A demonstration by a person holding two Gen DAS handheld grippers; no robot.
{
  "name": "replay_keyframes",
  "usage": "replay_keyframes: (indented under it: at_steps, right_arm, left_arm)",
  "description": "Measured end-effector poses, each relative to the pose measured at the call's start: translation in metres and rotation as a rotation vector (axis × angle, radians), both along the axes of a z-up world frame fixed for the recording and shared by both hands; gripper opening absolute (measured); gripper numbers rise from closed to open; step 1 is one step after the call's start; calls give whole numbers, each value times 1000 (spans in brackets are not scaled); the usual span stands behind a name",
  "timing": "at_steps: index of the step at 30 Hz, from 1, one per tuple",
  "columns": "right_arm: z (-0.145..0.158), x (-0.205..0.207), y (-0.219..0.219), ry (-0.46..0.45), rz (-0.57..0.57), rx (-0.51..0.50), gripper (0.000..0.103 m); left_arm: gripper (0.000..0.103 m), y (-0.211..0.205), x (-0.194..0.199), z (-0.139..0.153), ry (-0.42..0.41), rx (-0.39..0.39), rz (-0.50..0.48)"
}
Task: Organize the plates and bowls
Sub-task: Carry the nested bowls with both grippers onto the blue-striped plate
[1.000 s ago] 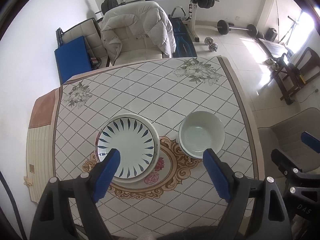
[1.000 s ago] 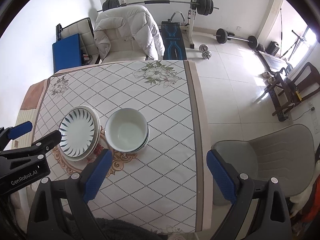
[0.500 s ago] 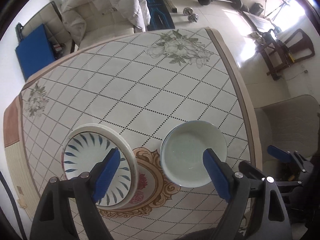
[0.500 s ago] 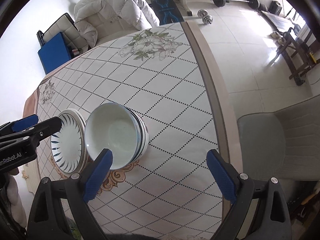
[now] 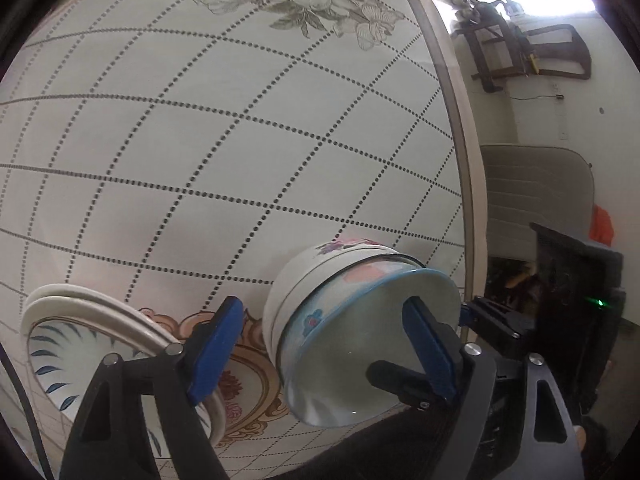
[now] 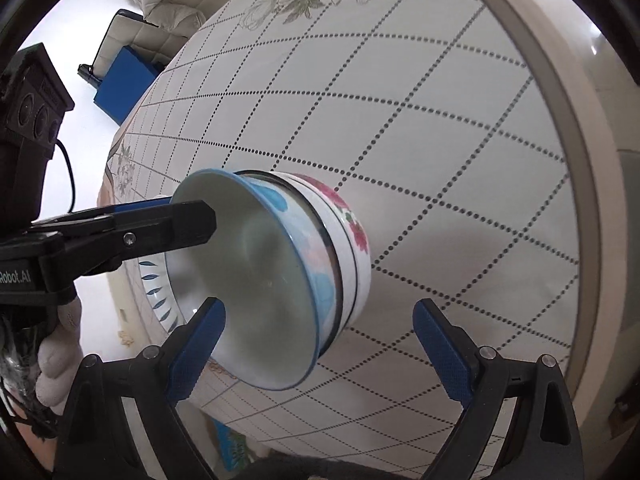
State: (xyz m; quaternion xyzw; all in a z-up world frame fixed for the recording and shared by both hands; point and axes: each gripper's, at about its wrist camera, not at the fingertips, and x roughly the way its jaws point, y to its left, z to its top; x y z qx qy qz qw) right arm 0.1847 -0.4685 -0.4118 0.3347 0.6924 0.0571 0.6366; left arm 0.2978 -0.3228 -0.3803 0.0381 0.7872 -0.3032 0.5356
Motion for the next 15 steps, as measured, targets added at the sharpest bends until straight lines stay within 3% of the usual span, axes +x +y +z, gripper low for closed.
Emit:
replay_keyframes:
  at_steps: [6,8,15]
  right_arm:
    - [-47,0,-2,59,-95,149,96]
    - [-58,0,-1,71,-116,193,95]
    - [-73,6,11,76,-103,203,66]
  left_arm:
    - [76,-4,-3,-20,69,-50,-21]
    - [66,-5,-6,-27,74,-29,-42]
    - [58,7,-7,-47,114,-42,5]
